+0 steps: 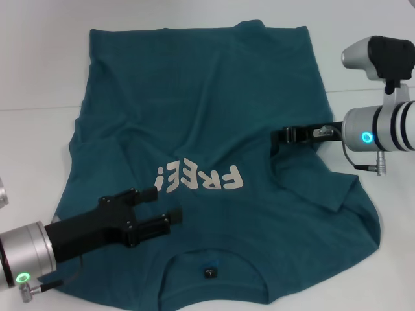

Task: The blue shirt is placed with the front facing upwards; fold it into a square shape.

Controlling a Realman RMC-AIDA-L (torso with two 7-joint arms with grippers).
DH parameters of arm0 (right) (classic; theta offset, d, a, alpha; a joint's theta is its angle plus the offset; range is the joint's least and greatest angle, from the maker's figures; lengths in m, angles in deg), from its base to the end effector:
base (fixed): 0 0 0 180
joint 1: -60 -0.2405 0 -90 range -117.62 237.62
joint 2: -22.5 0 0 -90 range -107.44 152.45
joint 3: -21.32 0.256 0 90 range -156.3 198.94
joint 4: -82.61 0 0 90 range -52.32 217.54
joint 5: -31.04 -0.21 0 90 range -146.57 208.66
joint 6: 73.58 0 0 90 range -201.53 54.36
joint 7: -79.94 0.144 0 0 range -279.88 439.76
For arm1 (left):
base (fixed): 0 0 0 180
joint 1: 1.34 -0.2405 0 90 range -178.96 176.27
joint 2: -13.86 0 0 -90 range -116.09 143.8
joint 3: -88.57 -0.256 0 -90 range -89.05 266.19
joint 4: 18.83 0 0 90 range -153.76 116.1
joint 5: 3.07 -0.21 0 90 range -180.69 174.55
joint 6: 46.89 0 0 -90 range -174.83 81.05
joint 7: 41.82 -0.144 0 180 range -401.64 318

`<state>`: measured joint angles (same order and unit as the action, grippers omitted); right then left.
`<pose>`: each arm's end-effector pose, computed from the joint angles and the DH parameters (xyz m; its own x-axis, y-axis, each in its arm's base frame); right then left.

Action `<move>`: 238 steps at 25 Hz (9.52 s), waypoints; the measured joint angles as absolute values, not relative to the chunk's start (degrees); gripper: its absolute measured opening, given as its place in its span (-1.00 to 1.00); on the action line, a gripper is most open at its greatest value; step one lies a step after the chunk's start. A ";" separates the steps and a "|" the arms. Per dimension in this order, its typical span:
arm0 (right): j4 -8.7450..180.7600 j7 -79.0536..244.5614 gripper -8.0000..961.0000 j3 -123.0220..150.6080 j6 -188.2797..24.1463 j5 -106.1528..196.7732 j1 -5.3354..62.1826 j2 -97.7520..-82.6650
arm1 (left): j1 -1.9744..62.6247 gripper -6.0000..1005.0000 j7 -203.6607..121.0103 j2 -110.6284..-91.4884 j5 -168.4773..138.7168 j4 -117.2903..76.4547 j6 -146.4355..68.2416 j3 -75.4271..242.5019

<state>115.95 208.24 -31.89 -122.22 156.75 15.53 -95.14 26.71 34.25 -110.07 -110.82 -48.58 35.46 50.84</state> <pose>0.2431 0.4414 -0.0139 0.5030 -0.7200 -0.4781 -0.8601 -0.3626 -0.3588 -0.2652 0.3158 -0.0447 0.6350 0.4227 0.6466 0.6198 -0.7784 -0.0998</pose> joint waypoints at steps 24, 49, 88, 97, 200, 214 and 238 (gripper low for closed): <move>124.24 206.86 0.24 -24.96 -135.32 156.02 23.92 -94.42 | 26.60 0.64 35.14 -110.07 -110.81 -48.41 35.74 50.95; 127.57 216.71 0.23 -21.04 -149.83 158.36 33.52 -91.84 | 26.75 0.64 34.76 -110.15 -110.81 -48.37 35.91 50.42; 123.19 216.54 0.13 -21.06 -142.26 161.17 29.29 -93.58 | 26.91 0.64 34.64 -110.15 -110.81 -48.44 35.90 50.77; 122.81 216.49 0.04 -21.32 -140.44 161.09 28.46 -93.86 | 26.97 0.64 34.63 -110.07 -110.81 -48.45 35.86 50.78; 123.84 192.11 0.92 -12.79 -147.02 153.16 29.96 -94.75 | 26.47 0.66 38.70 -110.05 -107.75 -49.02 37.14 51.17; 118.49 186.96 0.91 -11.54 -147.65 148.12 29.97 -93.69 | 25.07 0.77 43.06 -109.80 -110.12 -54.65 37.75 52.06; 117.80 170.42 0.86 -12.14 -154.33 144.70 30.90 -94.28 | 23.97 0.78 52.71 -109.54 -121.19 -59.53 36.15 52.52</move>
